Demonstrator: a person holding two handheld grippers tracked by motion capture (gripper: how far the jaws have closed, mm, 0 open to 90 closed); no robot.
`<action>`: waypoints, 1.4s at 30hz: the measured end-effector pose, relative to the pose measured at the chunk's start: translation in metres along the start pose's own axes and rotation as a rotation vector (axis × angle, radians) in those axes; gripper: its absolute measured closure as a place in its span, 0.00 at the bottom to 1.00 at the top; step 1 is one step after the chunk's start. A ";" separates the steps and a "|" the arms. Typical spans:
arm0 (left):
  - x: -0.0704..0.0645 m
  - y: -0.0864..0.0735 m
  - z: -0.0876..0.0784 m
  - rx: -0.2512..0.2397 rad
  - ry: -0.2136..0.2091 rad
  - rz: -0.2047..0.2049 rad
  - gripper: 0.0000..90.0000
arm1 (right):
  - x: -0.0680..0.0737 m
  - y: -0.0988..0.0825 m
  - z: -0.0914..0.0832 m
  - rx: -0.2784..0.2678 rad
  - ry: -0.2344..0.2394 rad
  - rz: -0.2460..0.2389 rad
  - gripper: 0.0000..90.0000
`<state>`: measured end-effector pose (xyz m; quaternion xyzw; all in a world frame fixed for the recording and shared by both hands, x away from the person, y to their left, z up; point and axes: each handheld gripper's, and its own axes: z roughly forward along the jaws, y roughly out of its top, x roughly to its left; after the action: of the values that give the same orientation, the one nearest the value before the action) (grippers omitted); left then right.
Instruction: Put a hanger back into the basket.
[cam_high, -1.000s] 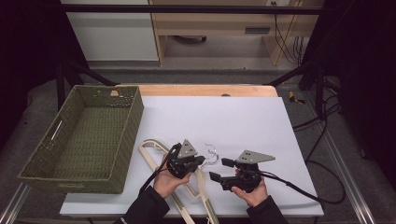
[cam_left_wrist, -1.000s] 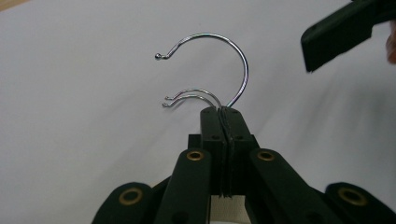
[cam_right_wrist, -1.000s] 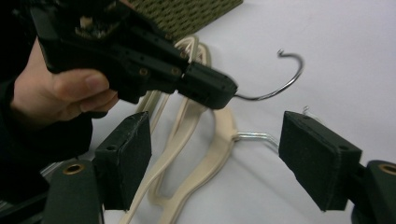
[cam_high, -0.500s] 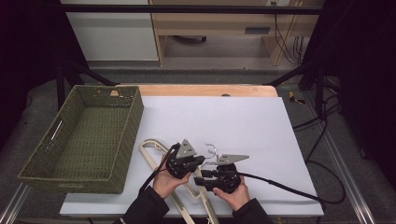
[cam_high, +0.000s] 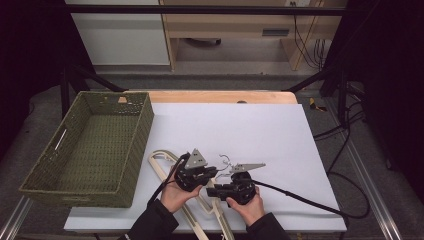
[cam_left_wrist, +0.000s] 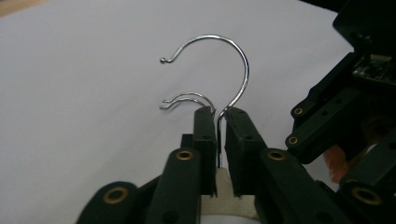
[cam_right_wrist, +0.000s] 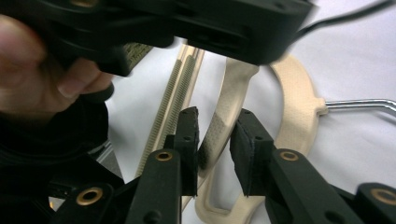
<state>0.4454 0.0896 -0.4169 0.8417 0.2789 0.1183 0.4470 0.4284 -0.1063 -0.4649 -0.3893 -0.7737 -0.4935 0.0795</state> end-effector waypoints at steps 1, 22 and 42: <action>0.001 0.001 -0.005 -0.011 0.005 -0.001 0.86 | 0.000 0.000 -0.001 -0.002 0.001 0.004 0.82; 0.031 -0.026 -0.090 -0.141 0.071 -0.045 0.14 | 0.010 0.013 -0.021 -0.016 0.078 0.116 0.96; 0.015 -0.016 -0.074 -0.025 -0.071 0.089 0.30 | 0.021 0.038 -0.054 0.050 0.177 -0.178 0.97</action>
<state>0.4187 0.1561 -0.3880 0.8514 0.2238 0.1118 0.4611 0.4257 -0.1317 -0.4006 -0.2718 -0.8071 -0.5118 0.1131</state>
